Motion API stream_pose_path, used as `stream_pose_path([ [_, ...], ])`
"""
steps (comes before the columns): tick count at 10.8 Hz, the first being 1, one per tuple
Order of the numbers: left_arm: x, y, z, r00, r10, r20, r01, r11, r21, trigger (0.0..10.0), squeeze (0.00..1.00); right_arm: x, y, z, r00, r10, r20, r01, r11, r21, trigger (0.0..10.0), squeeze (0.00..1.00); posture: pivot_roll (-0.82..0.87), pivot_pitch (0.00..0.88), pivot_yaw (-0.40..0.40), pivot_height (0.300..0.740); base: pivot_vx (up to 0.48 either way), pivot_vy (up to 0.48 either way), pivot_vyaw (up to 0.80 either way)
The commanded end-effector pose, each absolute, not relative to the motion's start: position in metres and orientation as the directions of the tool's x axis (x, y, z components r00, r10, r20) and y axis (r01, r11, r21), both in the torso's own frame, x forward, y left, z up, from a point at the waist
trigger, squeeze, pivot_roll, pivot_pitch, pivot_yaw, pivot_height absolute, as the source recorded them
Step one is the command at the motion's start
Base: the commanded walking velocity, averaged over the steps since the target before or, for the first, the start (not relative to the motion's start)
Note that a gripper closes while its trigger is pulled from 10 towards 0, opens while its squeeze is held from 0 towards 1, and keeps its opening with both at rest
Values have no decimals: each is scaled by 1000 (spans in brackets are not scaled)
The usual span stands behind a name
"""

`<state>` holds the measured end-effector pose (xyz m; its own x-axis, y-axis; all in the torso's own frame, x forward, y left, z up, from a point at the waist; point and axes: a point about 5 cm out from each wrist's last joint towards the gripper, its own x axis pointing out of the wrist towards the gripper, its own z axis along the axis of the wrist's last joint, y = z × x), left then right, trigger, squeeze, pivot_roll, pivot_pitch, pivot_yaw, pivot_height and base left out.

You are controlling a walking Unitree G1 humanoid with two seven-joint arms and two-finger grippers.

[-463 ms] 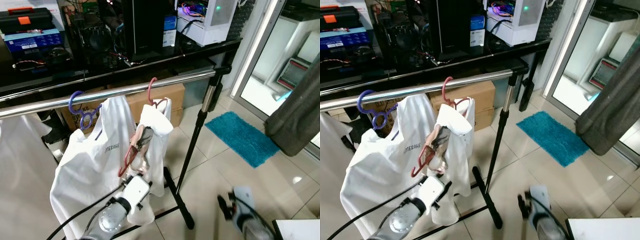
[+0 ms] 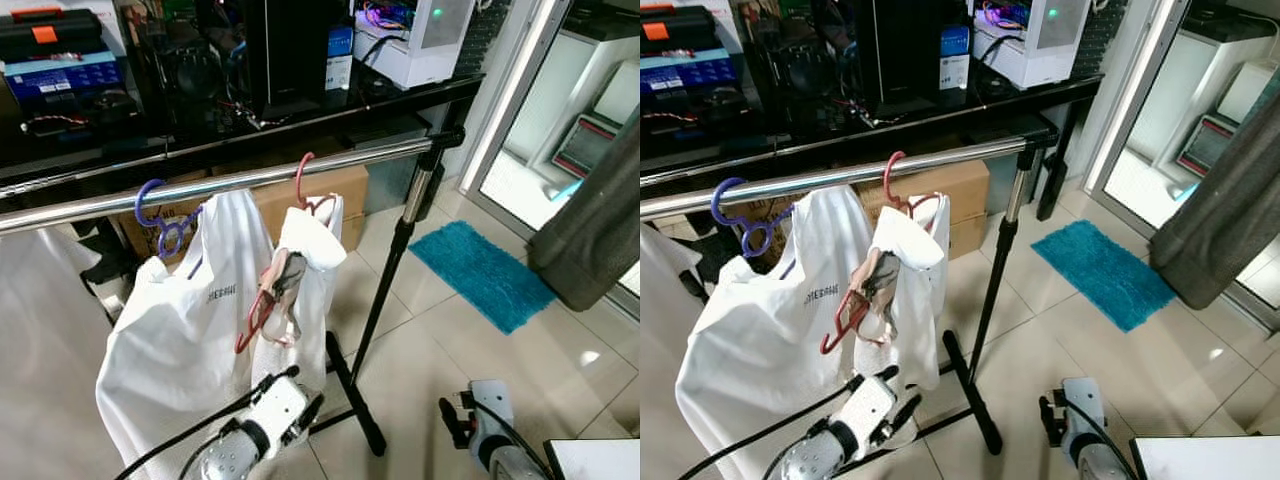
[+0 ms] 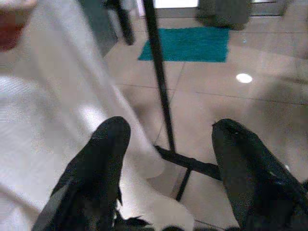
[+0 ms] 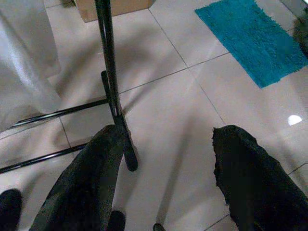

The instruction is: Hang hanger

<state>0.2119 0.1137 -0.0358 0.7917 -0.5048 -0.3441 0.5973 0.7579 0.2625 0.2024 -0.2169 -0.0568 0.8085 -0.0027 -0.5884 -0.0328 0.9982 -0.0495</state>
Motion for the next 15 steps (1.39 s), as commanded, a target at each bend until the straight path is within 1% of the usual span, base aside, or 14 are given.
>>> stream_pose_path([
  [1, 215, 120, -35, 846, -423, -326, 515, 807, 289, 10000, 1000, 211, -230, -49, 819, -33, -573, -15, 997, -78, 10000, 0, 99, 66, -60, 740, 0, 0, 0],
  [2, 218, 130, -33, 894, -335, -299, 420, 860, 290, 10000, 1000, 213, -230, -48, 822, -30, -569, -19, 997, -79, 10000, 0, 103, 65, -66, 740, 0, 0, 0],
  [3, 221, 142, -27, 936, -260, -236, 326, 895, 305, 10000, 0, 213, -229, -48, 819, -18, -573, -35, 996, -81, 10000, 0, 113, 67, -73, 740, 0, 0, 0],
  [5, 220, 151, -22, 966, -196, -171, 245, 907, 343, 10000, 0, 210, -227, -51, 809, -5, -587, -55, 995, -84, 10000, 0, 124, 71, -80, 740, 0, 0, 0],
  [7, 225, 158, -19, 977, -143, -161, 192, 917, 350, 10000, 0, 210, -226, -51, 806, -1, -591, -60, 995, -84, 10000, 0, 123, 69, -83, 740, 0, 0, 0],
  [8, 241, 163, -15, 969, -147, -197, 209, 915, 345, 10000, 0, 213, -225, -50, 809, 6, -588, -69, 994, -85, 10000, 0, 125, 64, -89, 740, 0, 0, 0],
  [10, 267, 159, -3, 948, -207, -241, 283, 894, 347, 10000, 0, 219, -225, -46, 815, 3, -579, -68, 994, -90, 10000, 0, 118, 49, -84, 740, 0, 0, 0],
  [11, 271, 151, -2, 928, -265, -262, 346, 874, 342, 10000, 0, 220, -225, -46, 817, -4, -576, -60, 994, -92, 10000, 0, 103, 34, -74, 740, 0, 0, 0],
  [13, 268, 125, -5, 862, -408, -302, 495, 805, 326, 10000, 0, 219, -225, -46, 820, -21, -572, -36, 995, -88, 10000, 0, 87, 21, -62, 740, 0, 0, 0],
  [15, 260, 112, -11, 818, -472, -330, 567, 758, 322, 10000, 0, 215, -226, -49, 813, -36, -581, -24, 995, -95, 10000, 0, 81, 19, -58, 740, 0, 0, 0],
])
